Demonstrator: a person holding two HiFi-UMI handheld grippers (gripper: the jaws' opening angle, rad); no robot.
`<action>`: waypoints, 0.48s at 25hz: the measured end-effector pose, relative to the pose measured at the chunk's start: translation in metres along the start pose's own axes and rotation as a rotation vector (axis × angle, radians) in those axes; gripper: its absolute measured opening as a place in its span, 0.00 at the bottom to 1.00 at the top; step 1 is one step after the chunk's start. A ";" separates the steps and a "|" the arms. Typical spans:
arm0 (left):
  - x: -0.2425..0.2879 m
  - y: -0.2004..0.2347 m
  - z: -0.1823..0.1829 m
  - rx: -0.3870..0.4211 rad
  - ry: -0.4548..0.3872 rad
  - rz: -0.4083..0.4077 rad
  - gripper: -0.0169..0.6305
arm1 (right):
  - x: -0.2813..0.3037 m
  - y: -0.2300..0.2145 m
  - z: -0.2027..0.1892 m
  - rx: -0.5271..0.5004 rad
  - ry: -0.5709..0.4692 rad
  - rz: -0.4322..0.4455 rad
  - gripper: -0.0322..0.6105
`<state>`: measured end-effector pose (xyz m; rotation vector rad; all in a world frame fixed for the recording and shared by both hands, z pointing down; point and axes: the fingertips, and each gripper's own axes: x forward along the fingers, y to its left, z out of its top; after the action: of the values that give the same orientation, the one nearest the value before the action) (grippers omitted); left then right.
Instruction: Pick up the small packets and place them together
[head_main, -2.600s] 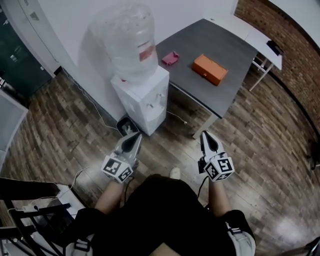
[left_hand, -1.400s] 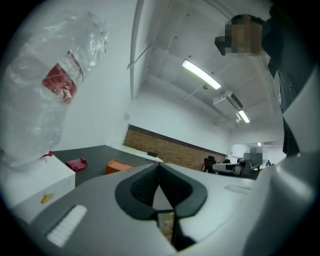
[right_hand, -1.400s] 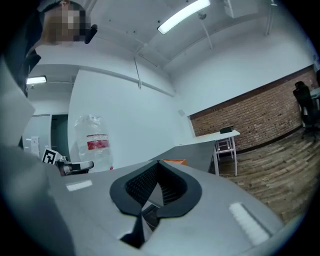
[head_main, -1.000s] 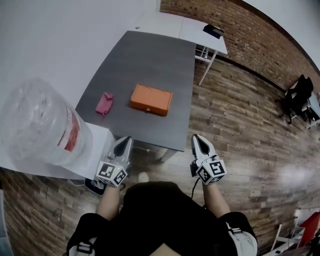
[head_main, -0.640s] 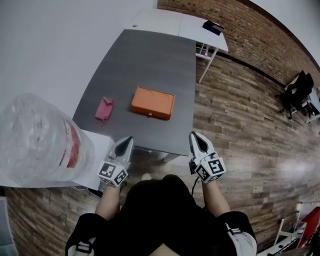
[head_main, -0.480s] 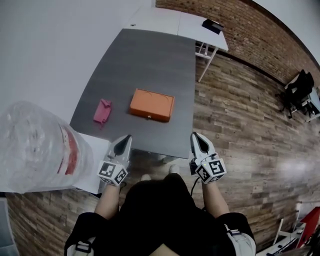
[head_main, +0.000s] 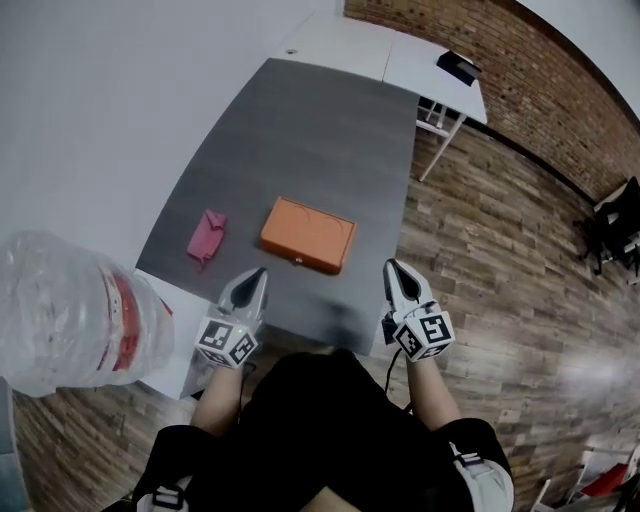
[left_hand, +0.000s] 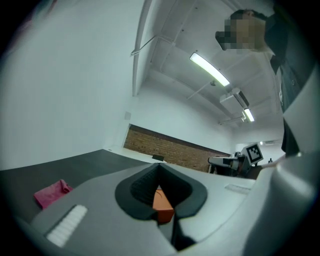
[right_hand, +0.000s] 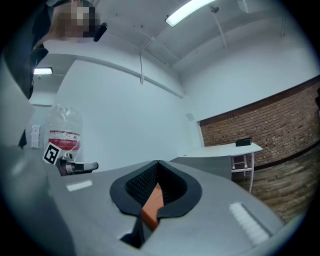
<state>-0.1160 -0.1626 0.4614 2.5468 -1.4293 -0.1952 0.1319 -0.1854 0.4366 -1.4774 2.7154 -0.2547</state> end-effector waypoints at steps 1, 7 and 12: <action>0.005 0.001 0.002 0.005 -0.003 0.011 0.03 | 0.008 -0.007 0.003 -0.003 0.000 0.013 0.05; 0.030 0.009 0.005 0.043 0.005 0.072 0.03 | 0.047 -0.031 0.013 0.000 -0.010 0.072 0.05; 0.036 0.010 -0.018 0.051 0.066 0.105 0.03 | 0.064 -0.030 -0.008 0.032 0.035 0.118 0.05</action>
<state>-0.1014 -0.1958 0.4813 2.4845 -1.5569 -0.0575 0.1207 -0.2539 0.4521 -1.3116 2.7992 -0.3202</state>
